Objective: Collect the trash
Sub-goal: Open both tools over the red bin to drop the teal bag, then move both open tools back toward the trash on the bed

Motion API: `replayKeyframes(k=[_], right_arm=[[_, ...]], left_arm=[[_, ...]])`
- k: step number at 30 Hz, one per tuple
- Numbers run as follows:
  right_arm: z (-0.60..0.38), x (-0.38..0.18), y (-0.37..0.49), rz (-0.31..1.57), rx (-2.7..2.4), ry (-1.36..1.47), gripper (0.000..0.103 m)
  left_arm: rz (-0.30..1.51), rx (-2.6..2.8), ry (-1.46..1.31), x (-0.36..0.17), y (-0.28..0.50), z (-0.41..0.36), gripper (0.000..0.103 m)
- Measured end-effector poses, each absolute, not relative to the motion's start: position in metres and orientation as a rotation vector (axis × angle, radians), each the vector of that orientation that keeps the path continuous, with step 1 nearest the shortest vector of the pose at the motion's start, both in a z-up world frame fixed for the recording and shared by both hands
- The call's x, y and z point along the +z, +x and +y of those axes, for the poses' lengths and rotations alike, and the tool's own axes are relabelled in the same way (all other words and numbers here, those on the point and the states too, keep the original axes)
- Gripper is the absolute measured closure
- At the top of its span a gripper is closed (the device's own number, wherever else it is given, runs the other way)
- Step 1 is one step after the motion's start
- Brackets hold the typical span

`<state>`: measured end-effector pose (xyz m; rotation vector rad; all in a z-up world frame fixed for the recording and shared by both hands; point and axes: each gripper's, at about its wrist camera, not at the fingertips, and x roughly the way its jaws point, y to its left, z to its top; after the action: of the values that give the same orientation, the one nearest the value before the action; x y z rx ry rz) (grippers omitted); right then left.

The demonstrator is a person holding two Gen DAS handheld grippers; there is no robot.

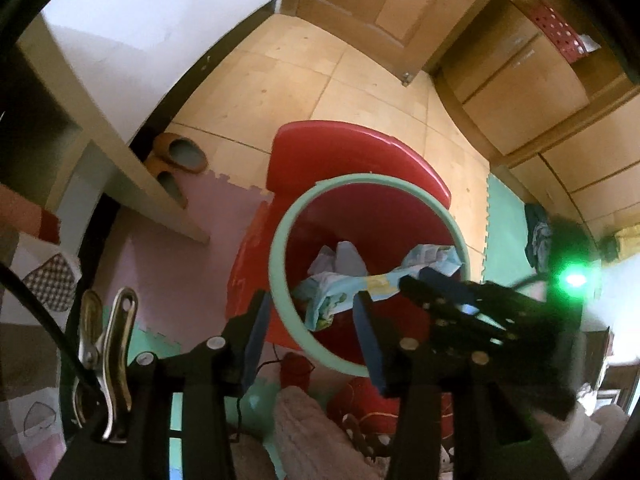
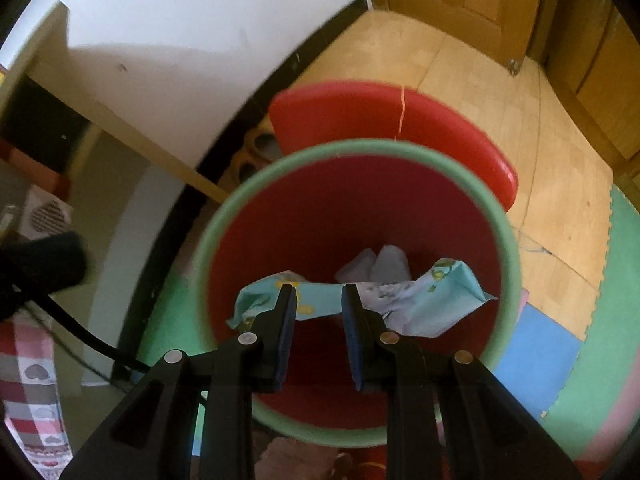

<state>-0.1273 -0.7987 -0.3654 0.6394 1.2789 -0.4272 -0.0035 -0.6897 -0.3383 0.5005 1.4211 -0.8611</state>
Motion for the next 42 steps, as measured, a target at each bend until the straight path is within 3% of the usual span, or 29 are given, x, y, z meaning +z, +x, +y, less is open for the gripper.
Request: replayKeyframes(k=[18,24,29,42], right_arm=[[-0.808,-0.455,-0.113,1.569,-0.352,0.584,0.079],[-0.808,-0.419,-0.118,1.482,-0.369,0.597,0.078],[-0.809,-0.379,-0.127,1.424,-0.434,0.583,0.065],[-0.796,-0.272,-0.151,1.24,-0.523,0.635,0.06]], left_arm=[[1.424,-0.774,0.453,-0.322,0.01,-0.675,0.058],[1.419,-0.747,0.423,-0.31,0.013,-0.666,0.058],[1.408,-0.741,0.409,-0.294,0.015,-0.658,0.057],[1.348,-0.714,0.361,-0.231,0.026,-0.615,0.034]])
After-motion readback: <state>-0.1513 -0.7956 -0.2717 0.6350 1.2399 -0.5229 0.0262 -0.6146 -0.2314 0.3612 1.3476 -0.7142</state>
